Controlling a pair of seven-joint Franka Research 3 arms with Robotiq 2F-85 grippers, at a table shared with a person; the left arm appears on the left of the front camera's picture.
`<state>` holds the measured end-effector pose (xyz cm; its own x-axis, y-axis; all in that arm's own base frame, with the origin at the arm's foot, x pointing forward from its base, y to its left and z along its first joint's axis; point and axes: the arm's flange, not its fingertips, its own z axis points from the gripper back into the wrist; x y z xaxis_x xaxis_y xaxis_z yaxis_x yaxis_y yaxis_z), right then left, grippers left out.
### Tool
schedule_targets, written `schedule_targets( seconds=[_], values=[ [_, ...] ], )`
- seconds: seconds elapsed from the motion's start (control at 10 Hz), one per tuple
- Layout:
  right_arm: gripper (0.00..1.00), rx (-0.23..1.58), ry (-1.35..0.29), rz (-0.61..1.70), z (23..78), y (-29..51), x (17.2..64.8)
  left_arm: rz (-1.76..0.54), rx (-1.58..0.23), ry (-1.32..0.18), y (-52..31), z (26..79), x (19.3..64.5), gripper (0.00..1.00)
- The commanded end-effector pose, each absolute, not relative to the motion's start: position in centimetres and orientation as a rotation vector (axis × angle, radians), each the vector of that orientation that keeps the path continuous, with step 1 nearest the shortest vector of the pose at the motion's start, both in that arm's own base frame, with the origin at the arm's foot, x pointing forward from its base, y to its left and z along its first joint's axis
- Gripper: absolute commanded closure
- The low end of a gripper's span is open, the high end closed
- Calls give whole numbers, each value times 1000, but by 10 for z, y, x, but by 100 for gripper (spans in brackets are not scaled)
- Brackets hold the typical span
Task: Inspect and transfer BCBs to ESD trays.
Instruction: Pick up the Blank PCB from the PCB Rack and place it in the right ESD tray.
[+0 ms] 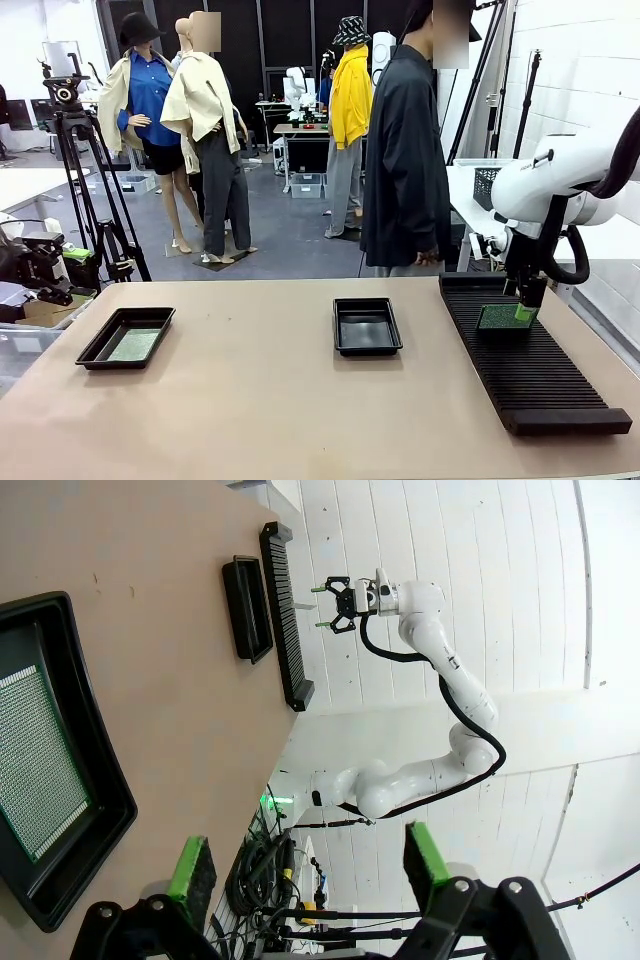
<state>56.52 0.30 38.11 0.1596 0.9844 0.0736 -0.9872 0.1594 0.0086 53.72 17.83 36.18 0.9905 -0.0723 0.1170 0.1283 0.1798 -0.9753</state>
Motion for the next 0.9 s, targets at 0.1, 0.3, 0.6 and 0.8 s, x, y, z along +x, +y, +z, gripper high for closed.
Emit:
schedule_targets(
  seconds=[0.1,0.3,0.6,0.8],
  values=[
    [0,18,-78,1433,370,4,571,-147,-1373,-46,177,363,537,0],
    [0,25,-74,1440,366,4,576,-147,-1373,-46,177,363,537,0],
    [0,14,-55,1459,363,7,582,-147,-1373,-46,177,363,537,0],
    [0,-7,-39,1455,364,9,584,-147,-1373,-46,177,363,537,0]
  ],
)
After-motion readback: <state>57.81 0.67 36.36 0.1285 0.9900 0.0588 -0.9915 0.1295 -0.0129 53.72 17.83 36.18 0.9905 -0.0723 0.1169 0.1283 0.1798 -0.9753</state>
